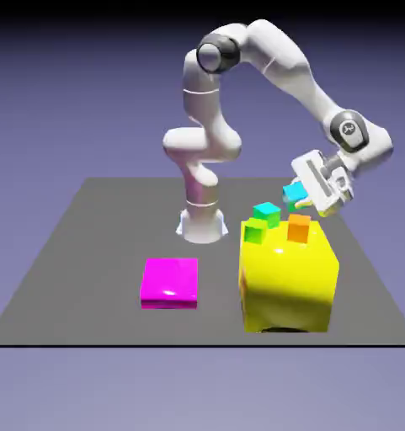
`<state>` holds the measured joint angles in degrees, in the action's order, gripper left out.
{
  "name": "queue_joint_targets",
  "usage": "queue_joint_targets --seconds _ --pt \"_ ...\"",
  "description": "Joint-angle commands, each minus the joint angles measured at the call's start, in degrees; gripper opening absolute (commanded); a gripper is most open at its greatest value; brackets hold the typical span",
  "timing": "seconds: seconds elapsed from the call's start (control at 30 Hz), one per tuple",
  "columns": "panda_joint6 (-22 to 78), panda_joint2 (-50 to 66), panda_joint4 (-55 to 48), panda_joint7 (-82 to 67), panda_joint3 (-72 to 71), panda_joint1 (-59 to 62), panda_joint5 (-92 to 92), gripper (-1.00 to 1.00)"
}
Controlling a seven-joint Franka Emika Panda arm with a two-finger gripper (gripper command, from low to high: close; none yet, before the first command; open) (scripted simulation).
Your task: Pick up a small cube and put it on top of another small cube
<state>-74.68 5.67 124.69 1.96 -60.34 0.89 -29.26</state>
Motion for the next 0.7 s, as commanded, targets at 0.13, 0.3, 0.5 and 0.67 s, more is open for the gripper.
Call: queue_joint_targets --seconds 0.13,0.3,0.5,0.67 --pt "3.8 -2.2 -1.9 7.5 10.4 -7.6 -3.8 -1.0" --pt "3.7 -3.5 -0.4 12.7 16.6 -11.3 -6.5 -1.0" --pt "-3.2 -6.0 7.2 13.0 18.6 -9.7 -7.3 1.0" --pt "5.6 -2.8 -2.5 12.7 16.1 -11.8 -6.4 1.0"
